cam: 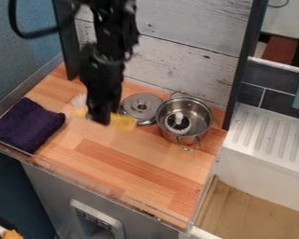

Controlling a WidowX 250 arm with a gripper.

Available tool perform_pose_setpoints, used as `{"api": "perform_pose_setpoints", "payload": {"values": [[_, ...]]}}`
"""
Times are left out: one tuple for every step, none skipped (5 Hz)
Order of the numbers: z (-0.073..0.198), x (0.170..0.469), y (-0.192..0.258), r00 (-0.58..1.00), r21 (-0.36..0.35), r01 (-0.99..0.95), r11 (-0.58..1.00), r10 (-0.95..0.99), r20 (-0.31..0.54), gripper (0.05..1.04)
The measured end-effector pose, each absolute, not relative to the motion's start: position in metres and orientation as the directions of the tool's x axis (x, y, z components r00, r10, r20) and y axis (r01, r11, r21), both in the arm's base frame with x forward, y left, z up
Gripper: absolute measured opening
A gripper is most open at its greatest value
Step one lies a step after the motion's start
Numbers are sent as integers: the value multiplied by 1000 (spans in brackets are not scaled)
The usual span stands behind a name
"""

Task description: Move the brush to the left of the table

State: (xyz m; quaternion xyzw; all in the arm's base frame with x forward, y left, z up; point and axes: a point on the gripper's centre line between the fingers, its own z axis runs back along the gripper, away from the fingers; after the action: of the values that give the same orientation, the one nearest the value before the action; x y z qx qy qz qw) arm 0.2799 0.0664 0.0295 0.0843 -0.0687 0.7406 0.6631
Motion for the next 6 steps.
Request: {"api": "perform_pose_setpoints", "payload": {"values": [[18, 270, 52, -100, 8, -994, -105, 966, 236, 328], [5, 267, 52, -112, 2, -993, -116, 963, 245, 328], [-21, 266, 54, -95, 35, -994, -108, 962, 256, 328], [-43, 263, 60, -109, 54, -990, -128, 959, 260, 328], [-51, 262, 62, -112, 72, -988, -135, 959, 259, 328], [-54, 266, 63, -116, 72, -988, -139, 959, 260, 406]]}}
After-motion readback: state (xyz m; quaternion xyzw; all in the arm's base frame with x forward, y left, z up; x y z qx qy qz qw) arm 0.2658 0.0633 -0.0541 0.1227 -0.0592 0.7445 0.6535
